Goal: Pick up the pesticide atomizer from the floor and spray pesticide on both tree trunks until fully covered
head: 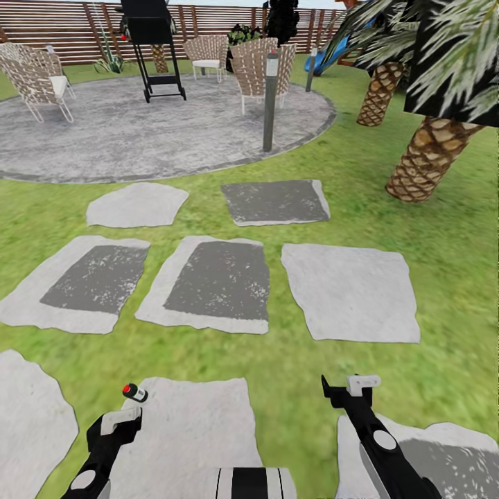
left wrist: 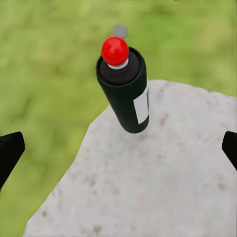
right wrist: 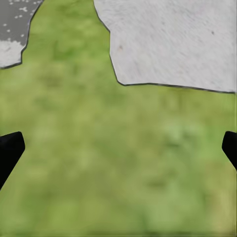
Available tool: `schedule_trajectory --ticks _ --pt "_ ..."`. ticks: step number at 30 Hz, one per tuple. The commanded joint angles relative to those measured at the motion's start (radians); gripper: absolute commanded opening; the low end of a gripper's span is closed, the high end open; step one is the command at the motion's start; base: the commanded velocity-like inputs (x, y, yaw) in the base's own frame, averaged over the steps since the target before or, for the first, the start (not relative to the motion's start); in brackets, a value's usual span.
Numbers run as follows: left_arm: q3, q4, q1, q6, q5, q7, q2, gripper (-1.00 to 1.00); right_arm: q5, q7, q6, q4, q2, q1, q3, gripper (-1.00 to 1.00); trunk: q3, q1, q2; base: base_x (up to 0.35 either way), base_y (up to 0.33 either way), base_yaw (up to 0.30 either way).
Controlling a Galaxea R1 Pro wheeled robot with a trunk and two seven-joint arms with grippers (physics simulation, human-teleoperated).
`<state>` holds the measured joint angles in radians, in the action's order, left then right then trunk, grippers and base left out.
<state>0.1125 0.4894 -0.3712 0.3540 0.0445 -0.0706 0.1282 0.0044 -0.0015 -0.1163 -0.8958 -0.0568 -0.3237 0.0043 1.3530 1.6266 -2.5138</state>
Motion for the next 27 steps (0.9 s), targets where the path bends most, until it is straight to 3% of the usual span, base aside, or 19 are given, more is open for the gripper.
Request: schedule_trajectory --ticks 1,8,16,27 --pt "0.000 0.000 0.000 0.000 0.000 0.000 0.000 1.00 0.000 0.000 0.000 0.000 0.000 0.000 0.000 1.00 0.000 0.000 0.000 0.000 0.035 -0.042" --pt "-0.001 0.000 0.000 0.000 0.000 0.000 -0.001 1.00 0.000 0.000 0.000 0.000 0.000 0.000 0.000 1.00 0.000 0.000 0.000 0.000 0.036 -0.049" --pt "0.001 0.002 0.000 0.000 0.000 0.000 0.001 1.00 0.000 0.000 0.001 0.000 0.000 0.000 0.000 1.00 -0.002 0.000 0.000 0.000 0.212 -0.156" --pt "-0.003 0.012 0.004 0.003 0.001 0.000 -0.001 1.00 -0.001 0.000 0.001 -0.001 0.000 0.000 0.000 1.00 -0.002 0.000 0.000 0.000 0.020 -0.077"
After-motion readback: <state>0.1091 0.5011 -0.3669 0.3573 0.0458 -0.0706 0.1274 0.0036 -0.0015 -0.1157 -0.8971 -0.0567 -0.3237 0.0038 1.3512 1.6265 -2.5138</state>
